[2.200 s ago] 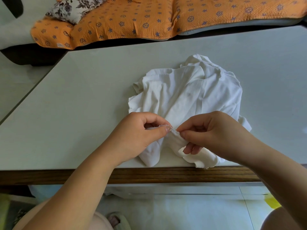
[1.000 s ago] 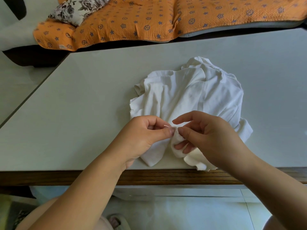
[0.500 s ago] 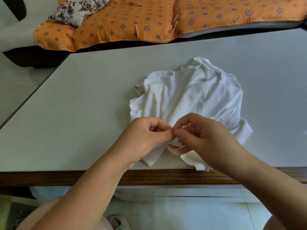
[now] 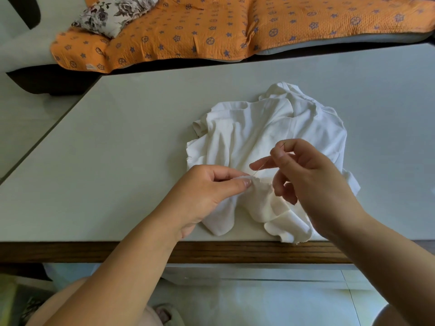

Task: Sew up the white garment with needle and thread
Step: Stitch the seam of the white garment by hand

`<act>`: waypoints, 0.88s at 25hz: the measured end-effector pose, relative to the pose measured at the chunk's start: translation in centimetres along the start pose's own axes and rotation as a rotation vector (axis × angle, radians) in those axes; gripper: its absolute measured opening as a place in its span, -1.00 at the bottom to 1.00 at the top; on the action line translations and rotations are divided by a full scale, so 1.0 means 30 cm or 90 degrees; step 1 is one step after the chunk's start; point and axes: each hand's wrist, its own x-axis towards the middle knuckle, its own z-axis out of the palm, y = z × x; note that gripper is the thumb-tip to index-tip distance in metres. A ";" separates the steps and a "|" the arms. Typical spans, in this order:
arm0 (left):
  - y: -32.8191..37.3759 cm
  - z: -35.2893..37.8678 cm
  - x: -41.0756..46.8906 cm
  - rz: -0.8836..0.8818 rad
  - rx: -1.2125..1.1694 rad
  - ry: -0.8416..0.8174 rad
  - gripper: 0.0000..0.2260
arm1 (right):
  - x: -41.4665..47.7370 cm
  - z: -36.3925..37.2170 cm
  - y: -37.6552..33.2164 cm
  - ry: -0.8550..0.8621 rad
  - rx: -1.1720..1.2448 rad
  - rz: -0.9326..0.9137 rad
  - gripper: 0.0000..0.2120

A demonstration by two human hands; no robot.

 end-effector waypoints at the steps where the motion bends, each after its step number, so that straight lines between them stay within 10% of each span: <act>1: -0.003 0.000 0.001 -0.002 -0.006 0.005 -0.93 | 0.006 -0.006 -0.008 -0.012 0.055 0.019 -0.85; 9: -0.007 -0.005 -0.002 -0.002 -0.016 0.011 -0.94 | 0.042 -0.061 -0.037 -0.076 0.376 0.124 -0.83; 16: -0.007 -0.011 -0.005 -0.008 0.018 0.020 -0.95 | 0.052 -0.087 -0.029 0.017 0.330 0.072 -0.85; 22: -0.003 -0.015 -0.009 0.031 0.069 0.014 -0.95 | -0.037 -0.030 -0.049 -0.145 -0.017 0.050 -0.86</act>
